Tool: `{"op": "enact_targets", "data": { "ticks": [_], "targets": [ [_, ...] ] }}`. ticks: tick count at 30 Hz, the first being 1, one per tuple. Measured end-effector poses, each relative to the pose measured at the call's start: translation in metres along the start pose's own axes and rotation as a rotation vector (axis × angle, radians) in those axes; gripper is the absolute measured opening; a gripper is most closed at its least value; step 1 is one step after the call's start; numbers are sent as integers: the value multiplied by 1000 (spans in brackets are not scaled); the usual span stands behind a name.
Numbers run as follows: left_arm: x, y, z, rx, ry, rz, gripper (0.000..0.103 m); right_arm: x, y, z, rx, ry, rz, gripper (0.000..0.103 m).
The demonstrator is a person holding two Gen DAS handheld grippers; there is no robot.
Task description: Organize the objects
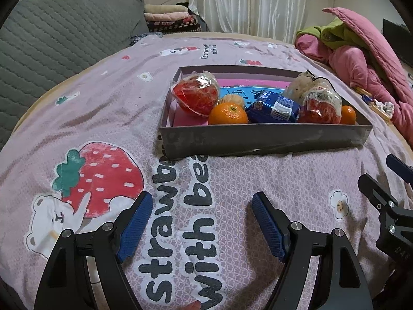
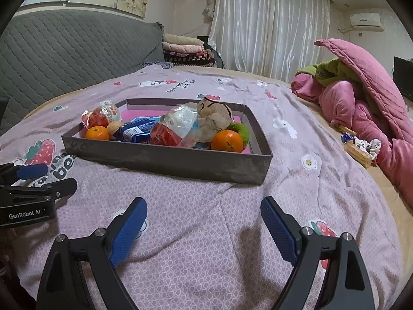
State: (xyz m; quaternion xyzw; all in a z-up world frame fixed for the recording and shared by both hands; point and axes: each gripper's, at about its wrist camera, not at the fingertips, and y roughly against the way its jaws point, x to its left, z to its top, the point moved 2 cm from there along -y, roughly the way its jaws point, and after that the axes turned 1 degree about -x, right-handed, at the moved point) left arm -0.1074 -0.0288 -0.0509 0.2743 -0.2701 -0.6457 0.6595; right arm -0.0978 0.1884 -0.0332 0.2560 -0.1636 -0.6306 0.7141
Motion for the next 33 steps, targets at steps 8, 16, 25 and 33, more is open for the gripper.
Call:
{"op": "enact_targets", "data": {
  "ticks": [8,16,25,33],
  "targets": [
    [0,0,-3,-4,-6,-2,81,-3,-2,-5,14,-11,4,90],
    [0,0,-3,-6,4,0,80,-3,-2,-5,19,-5,7,90],
    [0,-1,-3,-6,6,-3,80,-3,-4,-5,27,-8,5,90],
    [0,-1,-3,-5,2,0,80,-3,-5,-6,29,-7,4,90]
  ]
}}
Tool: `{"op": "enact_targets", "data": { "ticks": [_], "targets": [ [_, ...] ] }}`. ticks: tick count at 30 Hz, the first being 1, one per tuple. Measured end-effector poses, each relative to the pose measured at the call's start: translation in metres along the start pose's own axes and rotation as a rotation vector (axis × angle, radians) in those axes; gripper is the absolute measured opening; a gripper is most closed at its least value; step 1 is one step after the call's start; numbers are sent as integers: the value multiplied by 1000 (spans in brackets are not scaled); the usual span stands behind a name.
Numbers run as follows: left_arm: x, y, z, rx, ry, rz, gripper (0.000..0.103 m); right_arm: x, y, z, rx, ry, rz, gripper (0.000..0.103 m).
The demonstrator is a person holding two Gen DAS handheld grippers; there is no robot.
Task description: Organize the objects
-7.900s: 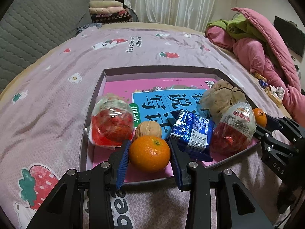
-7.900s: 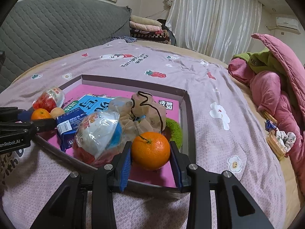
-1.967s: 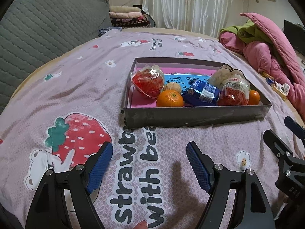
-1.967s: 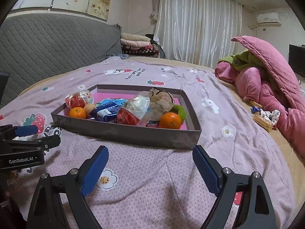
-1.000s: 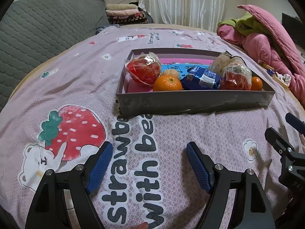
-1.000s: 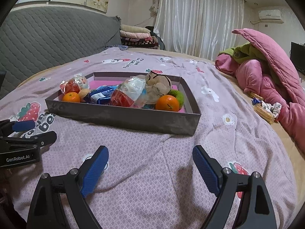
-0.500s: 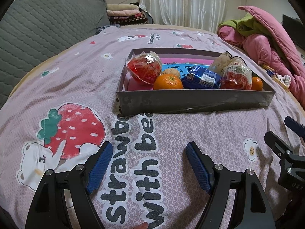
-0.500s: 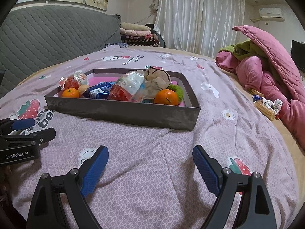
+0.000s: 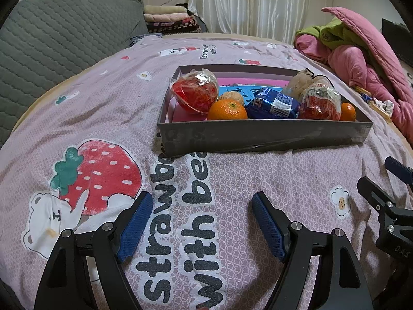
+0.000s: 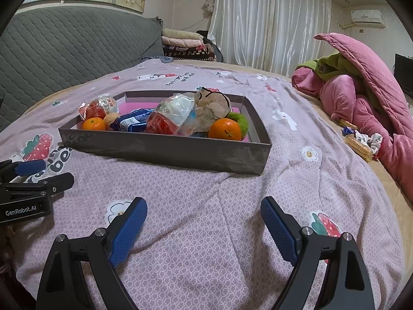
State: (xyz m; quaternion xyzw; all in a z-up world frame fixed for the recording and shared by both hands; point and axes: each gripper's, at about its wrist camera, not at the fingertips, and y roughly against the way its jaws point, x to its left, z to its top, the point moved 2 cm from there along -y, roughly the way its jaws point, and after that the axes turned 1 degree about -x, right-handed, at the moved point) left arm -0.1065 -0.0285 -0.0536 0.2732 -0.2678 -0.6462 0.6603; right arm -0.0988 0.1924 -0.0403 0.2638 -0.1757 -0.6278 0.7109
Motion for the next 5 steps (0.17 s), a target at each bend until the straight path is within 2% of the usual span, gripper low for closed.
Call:
{"op": "enact_targets", "data": {
  "ticks": [5],
  "targets": [
    [2,-1,0,0,0,-4,80,0,0,-1,4,0,0,90]
  ]
}}
